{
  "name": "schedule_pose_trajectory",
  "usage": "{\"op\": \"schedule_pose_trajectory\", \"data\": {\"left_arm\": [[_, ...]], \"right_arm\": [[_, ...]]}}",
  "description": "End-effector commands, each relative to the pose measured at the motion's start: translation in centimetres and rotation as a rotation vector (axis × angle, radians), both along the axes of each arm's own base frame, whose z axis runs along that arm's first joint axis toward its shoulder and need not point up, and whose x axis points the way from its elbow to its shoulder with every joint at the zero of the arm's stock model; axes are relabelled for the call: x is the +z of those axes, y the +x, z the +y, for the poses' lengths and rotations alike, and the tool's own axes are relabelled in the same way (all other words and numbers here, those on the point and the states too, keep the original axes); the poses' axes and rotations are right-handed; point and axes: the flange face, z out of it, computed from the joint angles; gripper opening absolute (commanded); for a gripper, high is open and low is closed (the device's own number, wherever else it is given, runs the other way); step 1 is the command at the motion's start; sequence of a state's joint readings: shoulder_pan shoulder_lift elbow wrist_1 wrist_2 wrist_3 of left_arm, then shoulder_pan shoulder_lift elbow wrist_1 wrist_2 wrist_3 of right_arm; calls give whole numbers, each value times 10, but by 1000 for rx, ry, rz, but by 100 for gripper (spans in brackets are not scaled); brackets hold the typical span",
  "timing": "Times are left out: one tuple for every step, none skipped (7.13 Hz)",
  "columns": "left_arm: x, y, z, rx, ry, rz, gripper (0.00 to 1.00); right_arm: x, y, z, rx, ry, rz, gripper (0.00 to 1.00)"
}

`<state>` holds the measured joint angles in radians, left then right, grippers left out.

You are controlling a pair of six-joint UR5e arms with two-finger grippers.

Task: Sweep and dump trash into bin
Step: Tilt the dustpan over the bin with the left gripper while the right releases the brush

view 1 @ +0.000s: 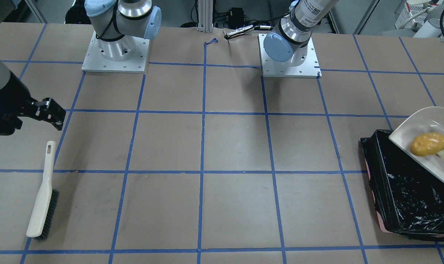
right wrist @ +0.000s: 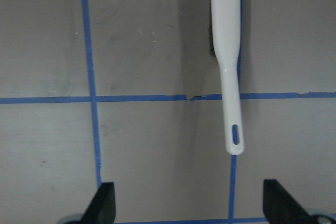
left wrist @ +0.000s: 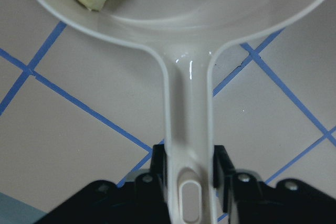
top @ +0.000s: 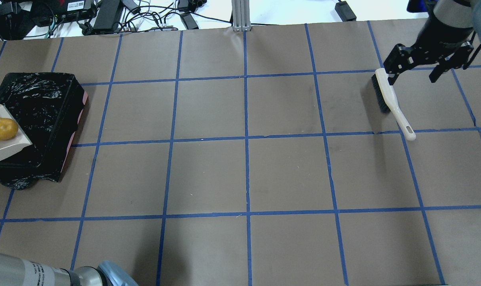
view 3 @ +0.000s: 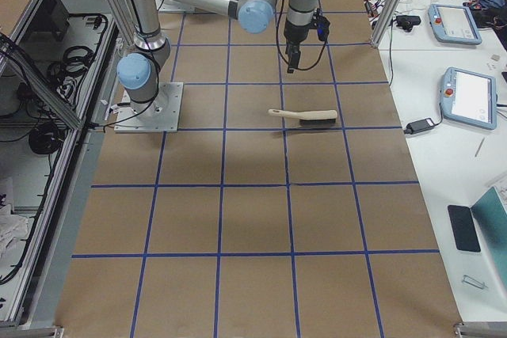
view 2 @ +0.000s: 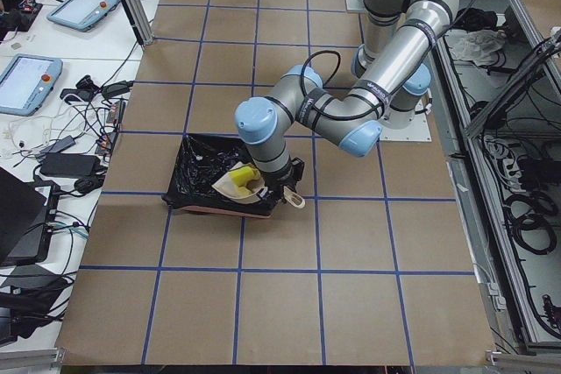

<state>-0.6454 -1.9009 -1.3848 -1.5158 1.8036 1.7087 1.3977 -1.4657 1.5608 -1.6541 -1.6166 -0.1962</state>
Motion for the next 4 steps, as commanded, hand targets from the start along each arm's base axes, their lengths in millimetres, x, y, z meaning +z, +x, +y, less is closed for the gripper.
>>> {"op": "schedule_pose_trajectory", "data": {"left_arm": [[7,-7,6,37,25,11,0],[4,-10,9,49,42,30,0],[-2,-9,8,47,54,40,0],[1,-11,11,45,70,43,0]], "right_arm": [[24,86,26,111,-43,-16,100],[23,89,27,115,-41,-18,100],[24,95,29,124,-41,-36,100],[43,95,43,135,-65,-30,100]]}}
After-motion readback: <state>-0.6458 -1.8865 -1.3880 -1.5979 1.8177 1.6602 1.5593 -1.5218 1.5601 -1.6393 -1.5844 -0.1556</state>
